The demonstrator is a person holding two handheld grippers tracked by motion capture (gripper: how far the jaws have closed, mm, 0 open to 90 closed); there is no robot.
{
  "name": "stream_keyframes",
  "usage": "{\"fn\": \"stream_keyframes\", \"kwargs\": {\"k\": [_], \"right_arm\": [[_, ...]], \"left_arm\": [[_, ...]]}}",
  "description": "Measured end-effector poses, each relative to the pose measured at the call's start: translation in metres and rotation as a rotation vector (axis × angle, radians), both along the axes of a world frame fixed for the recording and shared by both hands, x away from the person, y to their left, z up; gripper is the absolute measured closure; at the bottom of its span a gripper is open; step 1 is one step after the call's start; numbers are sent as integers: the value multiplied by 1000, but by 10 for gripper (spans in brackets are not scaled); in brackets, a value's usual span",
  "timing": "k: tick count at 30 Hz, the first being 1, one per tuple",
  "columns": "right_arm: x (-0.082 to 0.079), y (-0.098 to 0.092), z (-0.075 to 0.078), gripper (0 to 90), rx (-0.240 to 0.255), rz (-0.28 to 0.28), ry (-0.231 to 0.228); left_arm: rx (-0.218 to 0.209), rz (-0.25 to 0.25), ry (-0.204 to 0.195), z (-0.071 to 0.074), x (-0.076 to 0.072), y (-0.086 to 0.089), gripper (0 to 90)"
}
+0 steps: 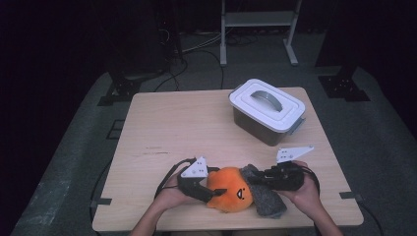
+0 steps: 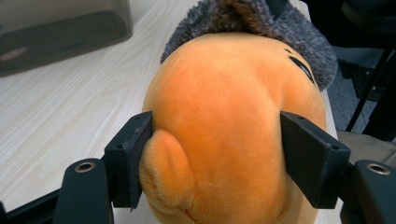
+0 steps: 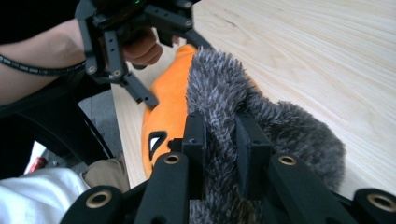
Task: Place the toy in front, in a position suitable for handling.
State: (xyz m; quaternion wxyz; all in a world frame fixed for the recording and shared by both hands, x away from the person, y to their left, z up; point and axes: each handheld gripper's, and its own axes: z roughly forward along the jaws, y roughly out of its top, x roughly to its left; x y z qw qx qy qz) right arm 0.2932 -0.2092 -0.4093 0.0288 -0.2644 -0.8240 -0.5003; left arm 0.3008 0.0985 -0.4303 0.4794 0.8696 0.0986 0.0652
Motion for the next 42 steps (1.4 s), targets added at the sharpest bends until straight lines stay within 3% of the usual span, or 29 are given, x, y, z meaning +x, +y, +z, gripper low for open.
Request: {"fn": "stream_keyframes", "kwargs": {"k": [7,11,18,19,24,29,33,36,38,41,42], "right_arm": [[7,-9,-10,750,-2,-23,44],[9,-15,-15,751,-31,-43,58],[-1,-5,2,750,28,-3,14],[-7,3,6,748,16,26,-6],[-9,10,2,745,-19,44,-16],[-1,0,-6,746,-28,8,10],[5,-11,-13,746,-71,-43,29],[5,-12,-12,745,-64,-44,31],[0,-8,-2,745,-20,-18,8],[-4,-3,2,743,-10,3,-6],[-8,5,2,740,-29,28,-18]], "left_arm": [[-9,15,25,-2,4,3,298],[-8,25,39,-3,6,6,297],[-10,34,49,-4,9,7,296],[-10,35,50,-4,9,7,295],[-9,39,53,-4,9,8,296],[-17,53,70,-5,11,8,296],[-14,58,76,-6,12,11,295],[-16,66,85,-7,13,12,296],[-16,69,88,-7,14,13,296],[-15,70,91,-7,15,13,296],[-14,68,90,-7,15,13,296]]}}
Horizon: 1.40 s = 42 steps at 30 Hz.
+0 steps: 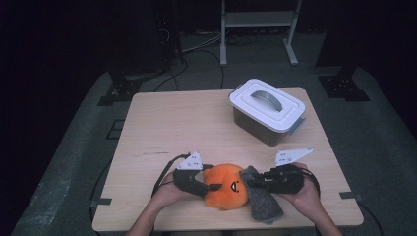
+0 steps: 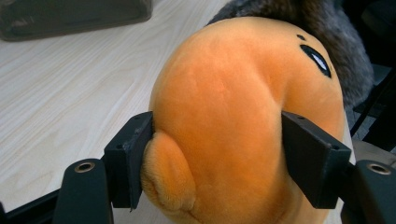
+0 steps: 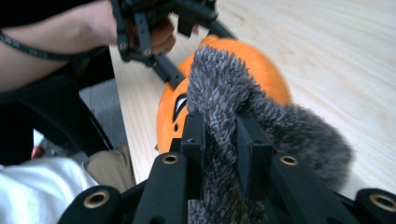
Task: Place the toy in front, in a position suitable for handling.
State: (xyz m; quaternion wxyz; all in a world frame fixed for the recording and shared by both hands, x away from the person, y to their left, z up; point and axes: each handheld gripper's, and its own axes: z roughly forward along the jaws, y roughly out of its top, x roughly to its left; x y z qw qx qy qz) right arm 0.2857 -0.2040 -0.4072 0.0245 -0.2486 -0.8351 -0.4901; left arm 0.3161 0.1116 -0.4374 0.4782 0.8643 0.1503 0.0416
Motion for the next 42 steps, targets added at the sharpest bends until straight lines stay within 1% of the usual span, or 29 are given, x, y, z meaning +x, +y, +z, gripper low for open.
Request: {"fn": "stream_keyframes", "kwargs": {"k": [1,3,5,6,9,10,12,14,15,17,18,20,21,22,23,24,25,27,28,29,30,31,32,35,36,37,38,40,42], "right_arm": [[0,0,0,740,0,0,0],[0,3,-3,740,-20,2,-1],[3,1,-5,741,-21,-6,5],[5,-1,-7,741,-21,-14,10],[9,-8,-12,741,-47,-43,24],[11,-11,-14,741,-69,-64,29],[12,-12,-15,741,-75,-68,27],[10,-12,-12,741,-68,-66,22],[9,-11,-9,741,-61,-63,15],[3,-7,-1,741,-21,-31,-4],[-1,-3,4,740,-15,-15,-27],[-8,6,7,740,-27,18,-52],[-13,15,7,738,-56,44,-68],[-13,15,7,738,-56,44,-68],[-13,19,6,738,-74,49,-75],[-13,20,4,739,-83,45,-76],[-10,19,2,740,-79,37,-66],[-6,15,0,743,-71,22,-53],[-2,10,-3,746,-68,7,-38],[-2,10,-3,746,-68,7,-38],[0,7,-5,746,-69,-5,-34],[0,7,-5,746,-69,-5,-34],[2,3,-6,746,-76,-24,-27],[5,-1,-8,745,-77,-38,-23],[6,-3,-9,745,-78,-47,-18],[7,-5,-10,745,-81,-56,-16],[11,-11,-12,745,-81,-78,-4],[12,-13,-13,744,-83,-85,-1],[15,-18,-15,744,-86,-103,2]], "left_arm": [[0,-1,-1,0,0,0,296],[2,2,0,0,0,0,296],[-1,5,1,0,0,0,296],[-2,7,3,0,0,-1,296],[-6,10,7,-1,1,0,296],[-6,10,8,-1,1,0,296],[-8,11,9,-1,1,0,296],[-7,13,9,-1,1,1,296],[-7,13,10,-1,1,1,296],[-7,12,8,-1,2,1,296],[-7,12,7,-1,2,1,296],[-8,15,8,-2,1,1,296],[-10,15,7,-2,1,1,296],[-10,14,7,-2,1,1,296],[-7,16,7,-2,1,1,295],[-4,18,8,-1,1,1,295],[-5,19,7,-1,1,0,293],[-22,25,15,-1,2,0,288],[-26,27,21,0,2,-1,262],[-29,27,20,1,2,-1,262],[-48,33,11,5,1,-1,224],[-48,33,11,5,1,-1,212],[-55,35,2,8,0,0,196],[-62,36,-3,9,-1,2,185],[-67,36,1,9,-1,3,185],[-63,33,-4,10,-1,4,184],[-63,29,-3,10,-2,5,186],[-64,25,-1,10,-2,6,193],[-66,13,3,9,-2,7,261]]}}
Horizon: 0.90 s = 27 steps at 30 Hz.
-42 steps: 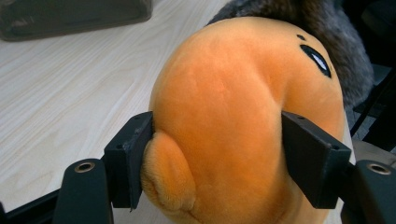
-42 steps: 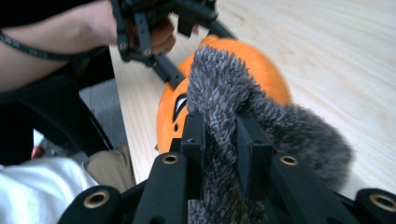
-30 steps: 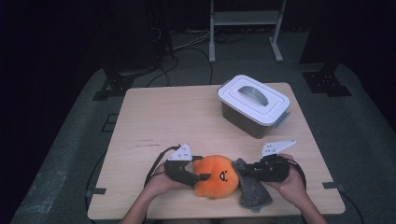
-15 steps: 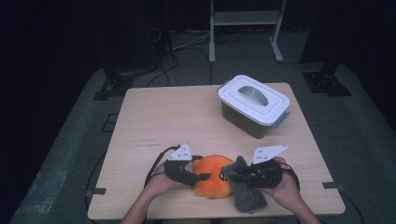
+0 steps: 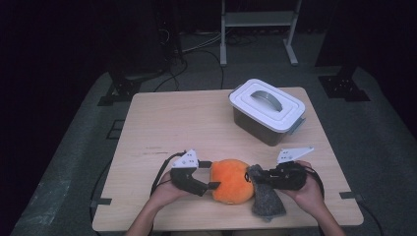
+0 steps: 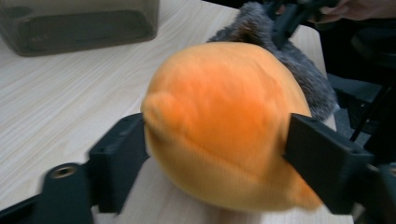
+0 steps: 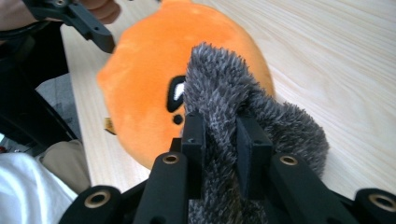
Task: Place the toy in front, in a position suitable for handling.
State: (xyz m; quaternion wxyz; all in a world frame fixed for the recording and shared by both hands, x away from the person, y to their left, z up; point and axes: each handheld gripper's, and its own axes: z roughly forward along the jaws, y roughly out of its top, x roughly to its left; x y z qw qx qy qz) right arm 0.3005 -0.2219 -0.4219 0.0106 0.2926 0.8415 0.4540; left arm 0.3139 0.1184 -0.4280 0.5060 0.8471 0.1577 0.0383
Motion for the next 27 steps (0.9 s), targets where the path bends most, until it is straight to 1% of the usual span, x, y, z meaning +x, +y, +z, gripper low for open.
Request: {"fn": "stream_keyframes", "kwargs": {"k": [1,3,4,5,6,7,9,10,11,12,14,15,16,18,20,23,24,27], "right_arm": [[1,-1,-1,744,-4,-8,2],[1,-2,0,743,-8,-13,3],[-1,-1,5,744,-4,-11,-18],[-1,-1,5,744,-4,-11,-18],[-4,0,9,745,15,-8,-28],[-11,5,22,747,49,6,-66],[-18,14,32,747,58,35,-102],[-18,14,32,747,58,35,-102],[-21,19,34,746,49,50,-111],[-23,30,30,744,1,71,-124],[-22,32,27,744,-7,73,-118],[-20,33,22,744,-11,78,-107],[-18,32,19,744,-4,78,-97],[-15,27,18,744,6,68,-86],[-12,22,17,744,0,49,-86],[-8,13,13,744,2,22,-73],[-5,7,11,743,-4,2,-67],[-4,4,10,744,-10,-13,-66]], "left_arm": [[9,-1,-4,0,0,0,302],[14,2,1,-1,-1,-2,338],[17,7,-6,-1,-1,-3,361],[17,10,-10,0,-1,-3,361],[11,12,-16,0,-2,-5,364],[9,14,-29,1,-2,-7,370],[4,10,-34,1,-3,-11,370],[4,10,-34,1,-3,-11,369],[2,6,-37,1,-4,-13,369],[4,3,-40,1,-4,-13,362],[4,3,-41,1,-5,-13,349],[6,12,-36,1,-5,-13,308],[9,20,-15,0,-4,-14,263],[-1,36,17,-2,-1,-14,203],[-13,17,25,-3,-1,-15,222],[-10,3,11,-1,-4,-17,283],[-21,-2,16,0,-5,-18,291],[-20,-2,11,0,-5,-18,299]]}}
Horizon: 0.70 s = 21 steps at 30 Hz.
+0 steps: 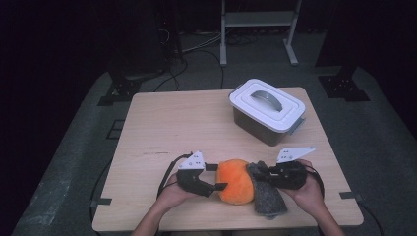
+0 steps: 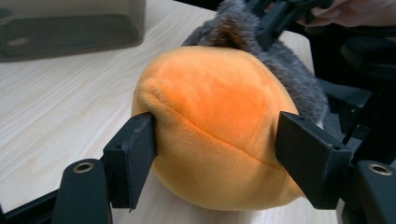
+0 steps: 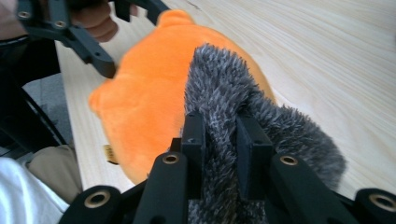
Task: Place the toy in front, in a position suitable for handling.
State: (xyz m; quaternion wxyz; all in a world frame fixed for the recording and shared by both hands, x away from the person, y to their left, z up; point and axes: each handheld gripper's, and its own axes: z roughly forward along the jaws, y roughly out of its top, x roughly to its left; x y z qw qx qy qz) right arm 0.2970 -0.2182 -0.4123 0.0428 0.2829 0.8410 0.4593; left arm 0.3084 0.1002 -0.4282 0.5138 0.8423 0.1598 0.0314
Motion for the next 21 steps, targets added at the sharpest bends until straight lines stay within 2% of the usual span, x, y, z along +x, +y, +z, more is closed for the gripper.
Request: {"fn": "stream_keyframes", "kwargs": {"k": [1,5,6,9,10,13,16,21], "right_arm": [[0,-1,0,746,2,-6,5],[-7,3,11,750,25,13,-21],[-10,7,17,750,39,29,-33],[-20,23,24,750,43,85,-55],[-23,34,22,749,11,114,-63],[-22,38,17,750,-14,119,-62],[-17,33,12,754,-1,106,-45],[-11,20,10,754,14,54,-45]], "left_arm": [[3,4,-2,0,0,0,310],[20,38,-2,0,1,-3,339],[24,45,-5,0,1,-4,344],[26,64,-3,0,1,-6,347],[26,69,-2,-1,2,-6,346],[29,60,-7,-1,1,-5,343],[10,43,-13,1,1,-5,318],[-20,23,-16,4,-1,-5,292]]}}
